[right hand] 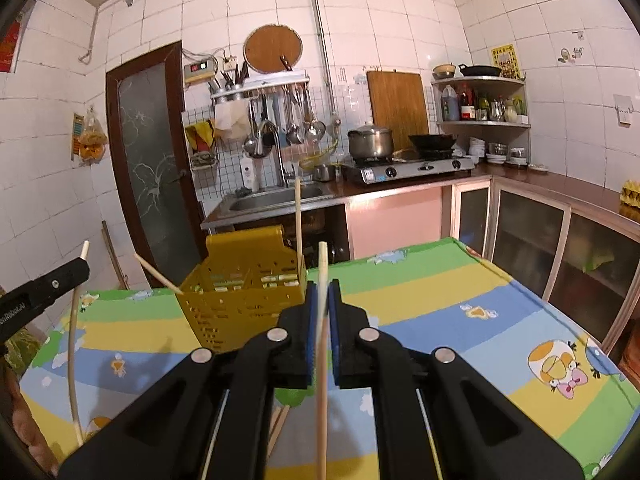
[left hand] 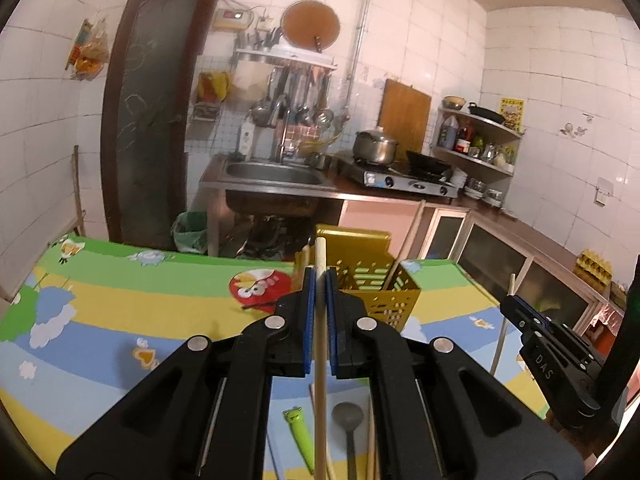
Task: Organize utensils
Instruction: 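Lift both chopsticks and carry them above the yellow holder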
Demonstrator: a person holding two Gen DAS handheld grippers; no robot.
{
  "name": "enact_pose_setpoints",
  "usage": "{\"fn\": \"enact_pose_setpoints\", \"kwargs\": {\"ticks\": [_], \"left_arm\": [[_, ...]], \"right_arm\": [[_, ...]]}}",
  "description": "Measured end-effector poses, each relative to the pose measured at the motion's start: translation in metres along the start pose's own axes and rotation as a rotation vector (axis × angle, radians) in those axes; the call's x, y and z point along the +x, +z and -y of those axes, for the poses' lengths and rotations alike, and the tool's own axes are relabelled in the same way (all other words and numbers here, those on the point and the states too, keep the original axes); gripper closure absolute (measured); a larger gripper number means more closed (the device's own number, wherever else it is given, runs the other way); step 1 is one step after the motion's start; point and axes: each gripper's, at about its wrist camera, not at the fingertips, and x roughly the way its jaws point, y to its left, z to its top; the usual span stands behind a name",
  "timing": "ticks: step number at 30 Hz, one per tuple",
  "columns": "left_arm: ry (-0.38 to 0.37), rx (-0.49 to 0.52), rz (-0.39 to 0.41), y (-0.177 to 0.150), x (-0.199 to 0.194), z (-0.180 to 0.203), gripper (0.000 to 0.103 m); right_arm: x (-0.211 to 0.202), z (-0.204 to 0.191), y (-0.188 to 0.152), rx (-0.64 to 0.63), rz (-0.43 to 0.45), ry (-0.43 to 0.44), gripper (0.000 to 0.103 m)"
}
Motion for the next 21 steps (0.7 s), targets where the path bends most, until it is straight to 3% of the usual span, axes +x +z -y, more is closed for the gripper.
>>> {"fn": "enact_pose_setpoints", "kwargs": {"ticks": [12, 17, 21], "left_arm": [[-0.006, 0.017, -0.001, 0.004, 0.020, 0.001, 0.099], [0.000, 0.016, 0.072, 0.032, 0.027, 0.006, 0.099], [0.012, 0.033, 0.209, 0.077, 0.030, 0.016, 0.099]], "right_arm": [[0.016, -0.002, 0.013, -0.012, 0.018, 0.030, 0.097], [0.020, -0.007, 0.045, -0.015, 0.090, 0.039, 0.097], [0.024, -0.017, 0.088, -0.016, 0.192, 0.044, 0.097]]}}
